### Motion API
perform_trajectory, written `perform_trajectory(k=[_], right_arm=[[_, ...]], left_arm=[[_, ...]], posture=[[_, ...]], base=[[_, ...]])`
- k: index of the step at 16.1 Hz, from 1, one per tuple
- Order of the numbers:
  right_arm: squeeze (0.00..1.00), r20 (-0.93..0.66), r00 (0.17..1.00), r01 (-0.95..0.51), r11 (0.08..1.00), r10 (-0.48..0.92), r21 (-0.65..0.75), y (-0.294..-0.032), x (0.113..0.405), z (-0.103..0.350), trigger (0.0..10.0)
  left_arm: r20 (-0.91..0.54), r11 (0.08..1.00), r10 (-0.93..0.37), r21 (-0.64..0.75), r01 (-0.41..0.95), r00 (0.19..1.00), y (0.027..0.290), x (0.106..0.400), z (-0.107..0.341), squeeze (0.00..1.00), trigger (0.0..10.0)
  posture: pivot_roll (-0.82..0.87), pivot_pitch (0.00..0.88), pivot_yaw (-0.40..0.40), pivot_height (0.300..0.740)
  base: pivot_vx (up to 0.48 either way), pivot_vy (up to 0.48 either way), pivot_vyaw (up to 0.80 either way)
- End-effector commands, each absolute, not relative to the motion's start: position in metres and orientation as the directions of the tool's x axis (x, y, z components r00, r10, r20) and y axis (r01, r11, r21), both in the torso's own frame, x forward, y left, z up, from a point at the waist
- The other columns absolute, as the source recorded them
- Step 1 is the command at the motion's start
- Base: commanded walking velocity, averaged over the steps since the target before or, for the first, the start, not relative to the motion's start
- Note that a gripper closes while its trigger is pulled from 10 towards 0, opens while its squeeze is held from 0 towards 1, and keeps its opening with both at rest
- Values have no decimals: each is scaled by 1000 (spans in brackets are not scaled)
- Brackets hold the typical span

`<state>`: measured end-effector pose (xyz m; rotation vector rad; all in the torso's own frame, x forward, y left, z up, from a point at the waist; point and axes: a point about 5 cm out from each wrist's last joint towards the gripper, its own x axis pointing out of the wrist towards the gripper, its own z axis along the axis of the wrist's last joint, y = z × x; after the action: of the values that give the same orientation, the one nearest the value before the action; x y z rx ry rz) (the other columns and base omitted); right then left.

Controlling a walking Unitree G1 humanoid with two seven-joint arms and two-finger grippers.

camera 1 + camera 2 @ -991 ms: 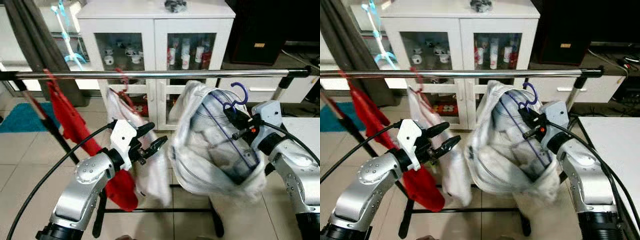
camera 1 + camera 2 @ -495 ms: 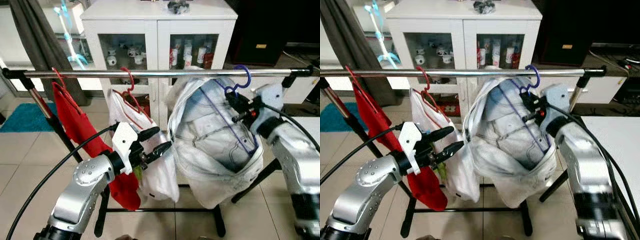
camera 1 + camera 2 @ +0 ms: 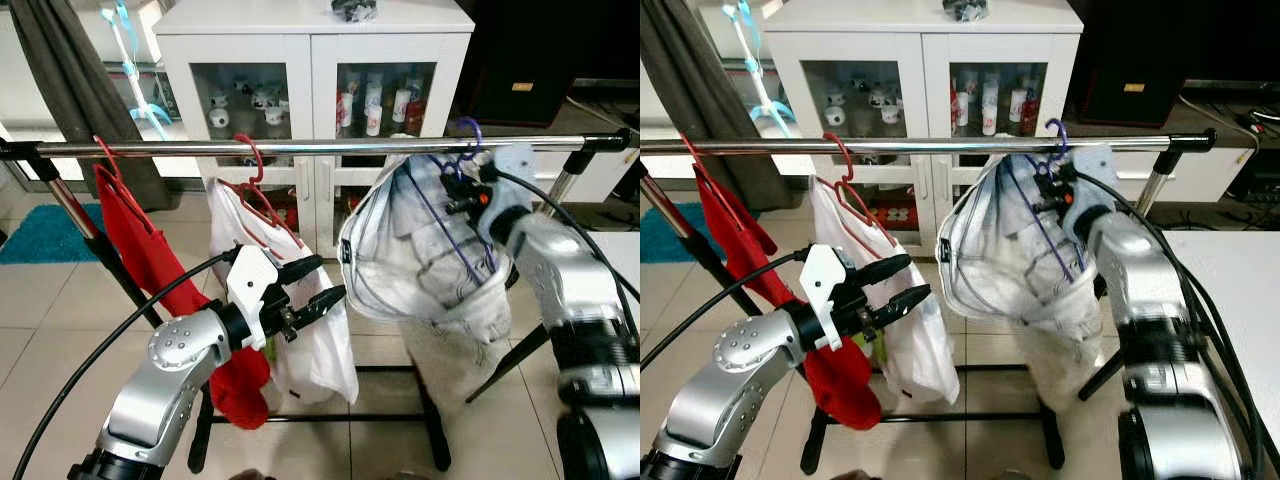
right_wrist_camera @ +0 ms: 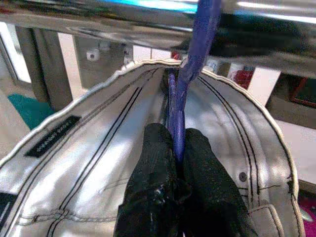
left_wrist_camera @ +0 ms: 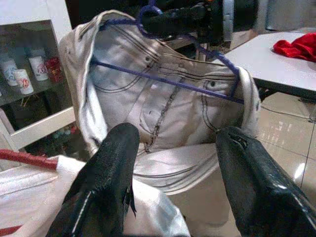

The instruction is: Hang hanger

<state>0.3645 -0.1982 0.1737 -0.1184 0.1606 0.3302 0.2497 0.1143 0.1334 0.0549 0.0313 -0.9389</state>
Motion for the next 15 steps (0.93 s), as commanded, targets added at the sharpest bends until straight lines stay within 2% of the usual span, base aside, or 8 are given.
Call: perform_trajectory(k=[1,6,9,11,15], right_arm=[[0,-191,926,-351,929,326,-120,-196,367,180,10000],[0,-316,890,-370,926,329,-78,-200,364,160,10000],[0,-295,893,-371,927,340,-58,-197,362,160,10000],[1000,-236,902,-389,918,362,-79,-194,361,168,10000],[1000,-172,894,-432,897,413,-91,-194,351,185,10000]], left_arm=[[-43,573,-817,47,818,575,111,250,139,0,10000],[35,562,-827,33,827,561,106,252,148,0,10000],[59,551,-834,27,834,549,105,253,152,0,10000],[55,547,-837,27,837,545,105,253,152,0,10000],[47,543,-839,24,840,541,103,255,150,0,10000]], posture=[[-138,0,40,740],[-147,0,44,740],[-154,0,55,740],[-154,0,55,740],[-171,0,75,740]], base=[[0,0,0],[0,0,0],[0,0,0],[0,0,0],[0,0,0]])
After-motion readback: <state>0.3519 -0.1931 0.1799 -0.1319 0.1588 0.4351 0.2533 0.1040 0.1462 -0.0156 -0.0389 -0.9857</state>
